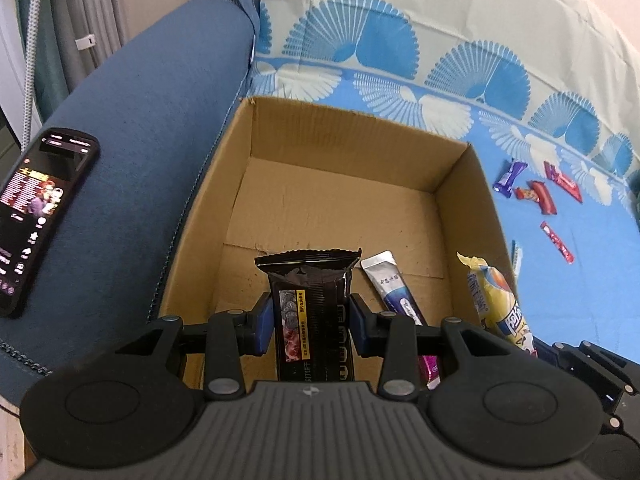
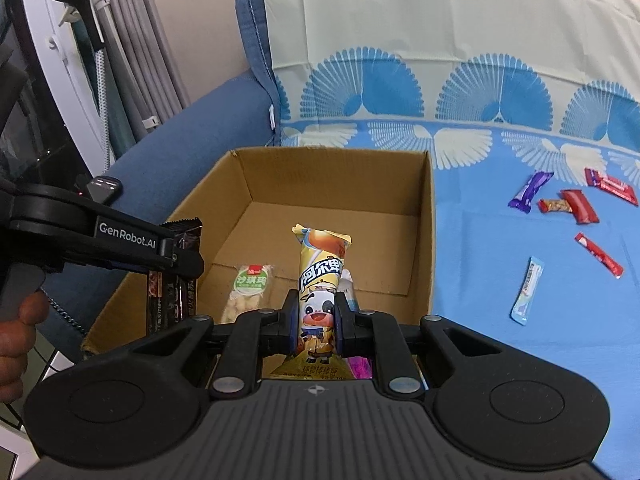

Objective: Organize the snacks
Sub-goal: 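Open both tools to drop the chocolate bar and yellow snack into the box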

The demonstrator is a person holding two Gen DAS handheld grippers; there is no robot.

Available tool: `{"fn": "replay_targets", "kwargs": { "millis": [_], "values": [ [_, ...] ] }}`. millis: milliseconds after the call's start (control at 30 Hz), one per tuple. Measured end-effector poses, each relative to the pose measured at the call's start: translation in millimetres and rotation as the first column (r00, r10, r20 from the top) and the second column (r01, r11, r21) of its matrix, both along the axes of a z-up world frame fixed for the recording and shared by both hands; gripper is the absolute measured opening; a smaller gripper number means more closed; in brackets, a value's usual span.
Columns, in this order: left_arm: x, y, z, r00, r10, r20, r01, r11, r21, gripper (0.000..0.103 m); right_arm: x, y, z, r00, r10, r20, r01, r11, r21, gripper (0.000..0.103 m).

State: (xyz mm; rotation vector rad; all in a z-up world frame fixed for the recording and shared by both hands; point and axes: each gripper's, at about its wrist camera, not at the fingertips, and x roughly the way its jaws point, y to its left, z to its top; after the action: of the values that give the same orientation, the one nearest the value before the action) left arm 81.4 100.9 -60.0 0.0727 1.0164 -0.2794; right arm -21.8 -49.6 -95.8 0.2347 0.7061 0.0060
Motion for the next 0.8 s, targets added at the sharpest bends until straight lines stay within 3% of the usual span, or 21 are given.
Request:
{"fn": "replay_targets", "kwargs": {
  "millis": [433, 467, 500, 533, 567, 600, 633, 700, 800],
  "values": [
    [19, -8, -27, 1.0, 0.004, -0.025, -0.002, 0.999, 0.05, 0.043, 20, -6, -19, 0.999, 0.001, -0.041, -0.001, 1.0, 0.012, 0.018],
    [19, -9, -27, 1.0, 0.001, -0.011, 0.0, 0.999, 0.055, 0.046, 21, -7, -19, 0.999, 0.003, -0.039, -0.003, 1.0, 0.013, 0.02],
    [18, -9, -26, 1.0, -0.006, 0.009, 0.005, 0.998, 0.062, 0.057, 22, -7, -18, 0.999, -0.001, -0.036, 0.002, 1.0, 0.01, 0.022],
    [18, -9, -24, 0.999, -0.015, 0.029, 0.013, 0.998, 0.069, 0.079, 23, -8, -17, 0.999, -0.003, -0.034, 0.003, 1.0, 0.008, 0.035],
    [16, -8, -21, 0.998, -0.02, 0.052, 0.016, 0.997, 0.077, 0.091, 24, -8, -15, 1.0, -0.005, -0.03, 0.005, 1.0, 0.006, 0.045],
    [13, -6, -17, 0.997, -0.019, 0.078, 0.012, 0.996, 0.085, 0.102, 22, -8, -12, 1.0, -0.008, -0.02, 0.009, 1.0, 0.004, 0.063],
    [9, -4, -13, 0.994, -0.016, 0.105, 0.007, 0.996, 0.087, 0.103, 20, -8, -9, 1.0, -0.011, -0.014, 0.011, 1.0, 0.001, 0.075],
    [2, 1, -6, 0.992, -0.03, 0.122, 0.018, 0.995, 0.097, 0.103, 12, -6, -3, 1.0, 0.0, 0.001, 0.0, 1.0, -0.007, 0.082],
    [-11, 13, -6, 0.997, -0.01, 0.079, 0.001, 0.995, 0.103, 0.103, -5, 4, 4, 1.0, 0.011, -0.012, -0.011, 1.0, -0.011, 0.09]
  ]
}}
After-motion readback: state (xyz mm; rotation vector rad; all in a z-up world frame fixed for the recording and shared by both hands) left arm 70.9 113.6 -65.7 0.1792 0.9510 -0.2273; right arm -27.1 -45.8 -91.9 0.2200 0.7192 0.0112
